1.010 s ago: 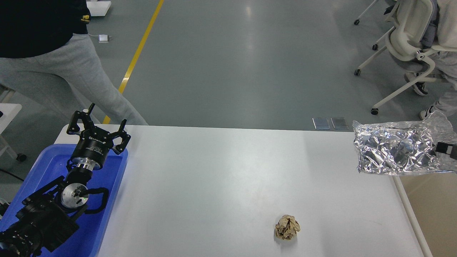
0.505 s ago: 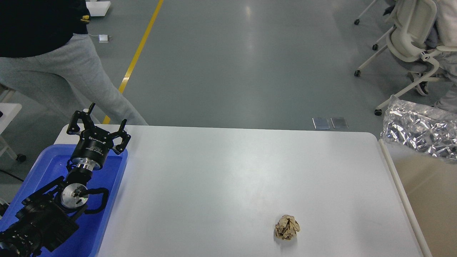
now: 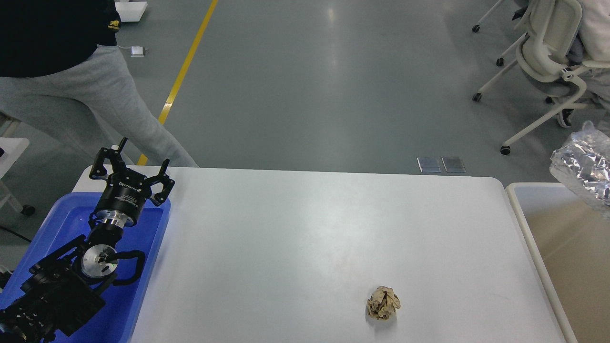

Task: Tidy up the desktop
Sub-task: 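Lower the foil bag into the white bin and release it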

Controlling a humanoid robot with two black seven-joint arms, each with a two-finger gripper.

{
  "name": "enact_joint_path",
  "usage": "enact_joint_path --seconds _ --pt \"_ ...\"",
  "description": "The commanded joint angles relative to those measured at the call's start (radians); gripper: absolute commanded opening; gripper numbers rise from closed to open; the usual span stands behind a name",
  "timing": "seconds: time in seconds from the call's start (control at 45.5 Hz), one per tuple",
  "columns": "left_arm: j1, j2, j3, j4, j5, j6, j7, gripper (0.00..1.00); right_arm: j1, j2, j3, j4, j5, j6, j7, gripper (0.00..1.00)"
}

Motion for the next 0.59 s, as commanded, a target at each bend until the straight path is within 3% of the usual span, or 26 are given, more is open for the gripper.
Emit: enact_joint_path --seconds 0.0,0.22,0.571 --pt "0.000 0.000 0.000 0.000 0.000 0.000 0.000 1.00 -0.088 0.161 0.001 -0.217 0.178 -0.003 -0.006 0.00" --pt "0.000 0.000 0.000 0.000 0.000 0.000 0.000 1.00 -0.124 0.312 0.005 -0.445 0.239 0.003 -0.014 0.00" --pt "0.002 0.000 0.000 0.000 0.000 0.000 0.000 1.00 -0.138 0.546 0.010 -0.771 0.267 0.015 -0.081 0.00"
